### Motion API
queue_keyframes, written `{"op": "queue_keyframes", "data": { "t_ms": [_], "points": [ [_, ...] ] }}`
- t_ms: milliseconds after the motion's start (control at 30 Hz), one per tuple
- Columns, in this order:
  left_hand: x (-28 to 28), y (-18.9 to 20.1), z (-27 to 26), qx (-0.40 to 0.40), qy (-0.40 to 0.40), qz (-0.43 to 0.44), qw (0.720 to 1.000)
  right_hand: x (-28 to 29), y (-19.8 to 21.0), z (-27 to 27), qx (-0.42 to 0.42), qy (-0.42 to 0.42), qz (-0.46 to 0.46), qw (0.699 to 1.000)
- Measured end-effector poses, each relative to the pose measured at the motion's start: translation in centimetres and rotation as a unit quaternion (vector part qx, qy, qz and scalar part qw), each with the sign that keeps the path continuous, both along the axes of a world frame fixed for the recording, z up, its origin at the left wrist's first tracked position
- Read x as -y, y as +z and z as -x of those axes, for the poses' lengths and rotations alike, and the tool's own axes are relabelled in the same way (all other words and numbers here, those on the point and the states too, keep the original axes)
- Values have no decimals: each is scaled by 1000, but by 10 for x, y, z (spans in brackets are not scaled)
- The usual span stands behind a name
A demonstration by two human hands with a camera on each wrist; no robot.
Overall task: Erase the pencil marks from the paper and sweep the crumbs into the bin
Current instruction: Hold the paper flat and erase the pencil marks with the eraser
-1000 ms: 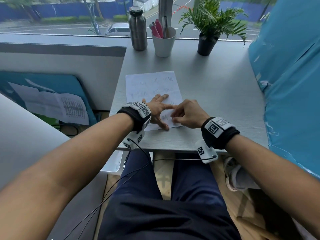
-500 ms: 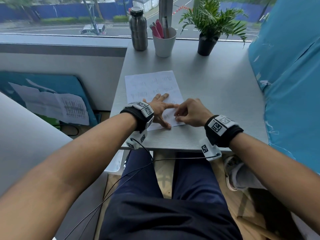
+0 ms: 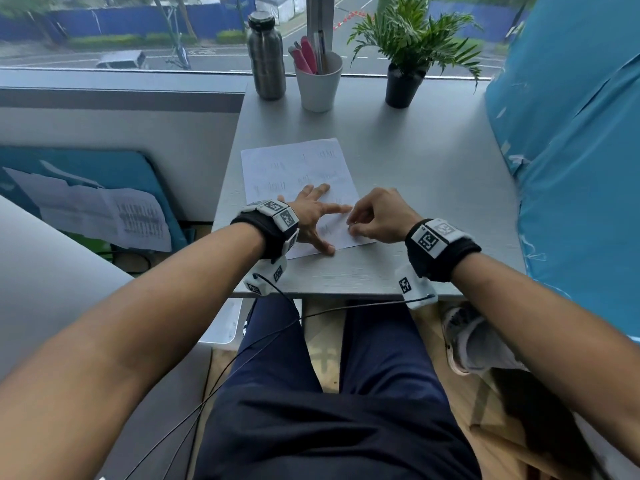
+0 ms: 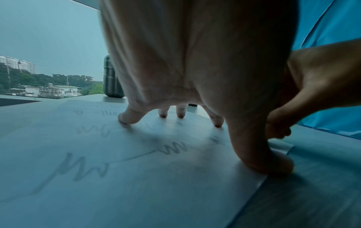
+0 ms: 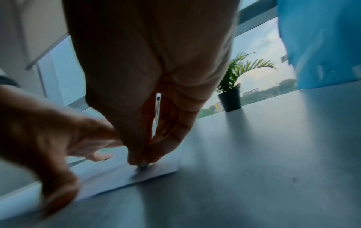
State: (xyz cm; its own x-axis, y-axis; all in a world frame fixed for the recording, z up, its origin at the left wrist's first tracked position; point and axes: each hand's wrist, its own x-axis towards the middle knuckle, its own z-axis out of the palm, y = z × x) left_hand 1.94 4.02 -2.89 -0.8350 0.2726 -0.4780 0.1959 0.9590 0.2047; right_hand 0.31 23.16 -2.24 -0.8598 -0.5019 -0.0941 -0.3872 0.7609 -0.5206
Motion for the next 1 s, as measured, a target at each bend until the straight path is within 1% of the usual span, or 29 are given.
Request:
{"op": "queue_keyframes", "data": {
  "t_ms": [67,100,167,200,233,333,400,533,600,700,800,833,900,967,1000],
  "points": [
    [0,0,1,-3,-2,4,1000,-2,0,2,-14,-36,10,999],
    [0,0,0,-3,-1,5,1000,-1,0,0,-11,-32,11,999],
    [0,1,0,-2,-1,6,1000,4,0,-6,8,11,1,1000],
    [-1,1,0,-1,0,6,1000,5,0,-7,9,19,-4,1000],
    [-1,1,0,0,0,6,1000,4,0,-5,5,4,-3,1000],
    [-1,1,-1,-3,-1,18,1000,-6,-1,8,-20,-77,9,997],
    [-3,5,-2,-11,-9,46,999,-7,-1,9,-21,-90,8,996],
    [-9,13,1,-47,-24,95,994,-8,1,9,-15,-102,39,994],
    [-9,10,1,-64,-30,84,994,-6,1,9,-5,-89,26,996],
    [-10,2,0,-52,-42,11,998,-4,-1,10,-7,-72,0,997],
    [-11,-2,-1,-57,-43,-20,997,-3,-1,14,-33,-106,-7,994],
    [-12,-2,-1,-55,-40,-22,997,-1,-1,14,-31,-112,1,993],
    [-13,-1,-2,-40,-30,-7,999,4,-1,9,-7,-91,23,996],
    [-14,1,-2,-25,-22,11,999,6,-4,4,4,-60,23,998],
    [-14,1,-3,-16,-21,17,999,4,-4,5,1,-60,17,998]
  ]
}}
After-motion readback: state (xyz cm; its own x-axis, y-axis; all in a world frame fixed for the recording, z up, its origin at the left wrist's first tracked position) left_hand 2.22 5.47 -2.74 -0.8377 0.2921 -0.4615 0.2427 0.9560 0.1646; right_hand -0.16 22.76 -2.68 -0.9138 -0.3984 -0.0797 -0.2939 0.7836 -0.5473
